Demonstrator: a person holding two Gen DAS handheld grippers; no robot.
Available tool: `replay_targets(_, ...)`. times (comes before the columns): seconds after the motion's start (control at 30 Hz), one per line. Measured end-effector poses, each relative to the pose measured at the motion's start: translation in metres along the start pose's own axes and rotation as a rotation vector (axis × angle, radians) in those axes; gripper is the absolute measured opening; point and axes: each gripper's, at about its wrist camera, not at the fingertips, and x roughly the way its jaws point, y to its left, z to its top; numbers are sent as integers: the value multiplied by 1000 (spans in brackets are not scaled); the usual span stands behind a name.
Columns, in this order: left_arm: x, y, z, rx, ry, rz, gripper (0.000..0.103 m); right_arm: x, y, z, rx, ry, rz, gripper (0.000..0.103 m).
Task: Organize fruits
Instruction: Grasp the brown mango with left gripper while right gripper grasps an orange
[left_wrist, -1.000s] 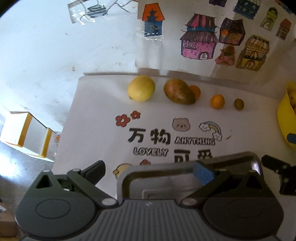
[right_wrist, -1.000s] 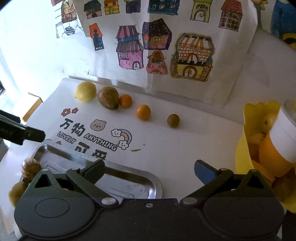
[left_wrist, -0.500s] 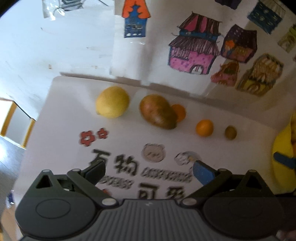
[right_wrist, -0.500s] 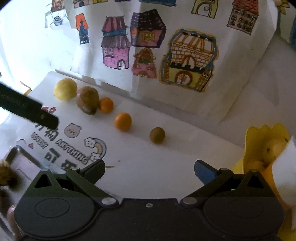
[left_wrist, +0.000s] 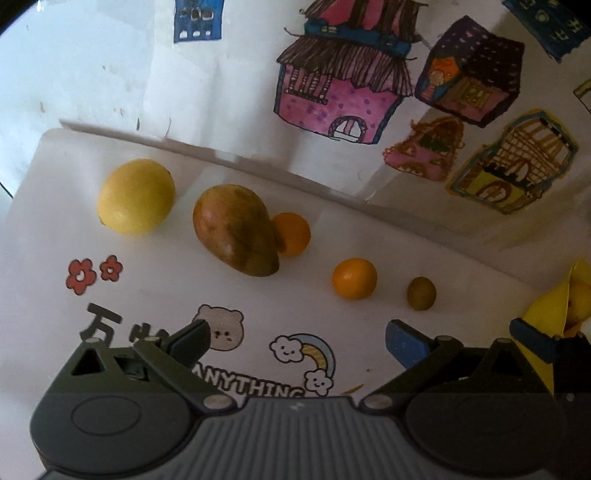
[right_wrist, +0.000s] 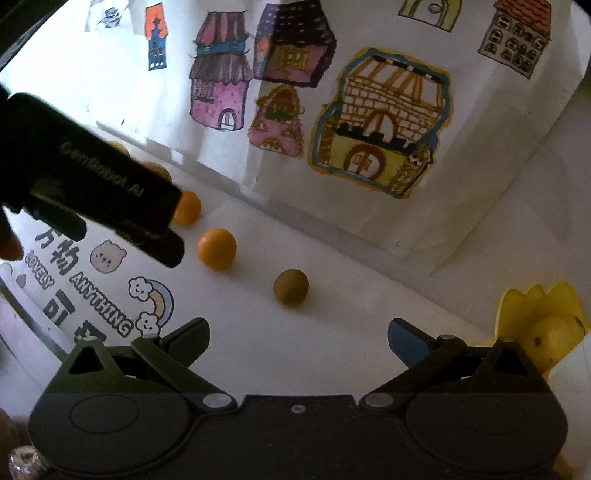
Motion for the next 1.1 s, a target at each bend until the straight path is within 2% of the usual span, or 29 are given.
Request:
replay_targets(0.37,-1,25,2,-49,-8,45,103,7,5,1,-23,-18,53,102)
replay_targets(0.6,0,51,14,-129,-43,73,103,15,23,13,-92,-51,113,102)
replay_targets(0.77,6,56,22,-183,-67,77,102,25,33,21,-143,-68,160,97)
replay_targets(0.97,17,47,33,-219,-92,84,99,40,37,35,-143,-68,194,90)
replay_targets(1.1,20,44,39,-222,-95,82,90,45,38,39,-126,-64,212,83)
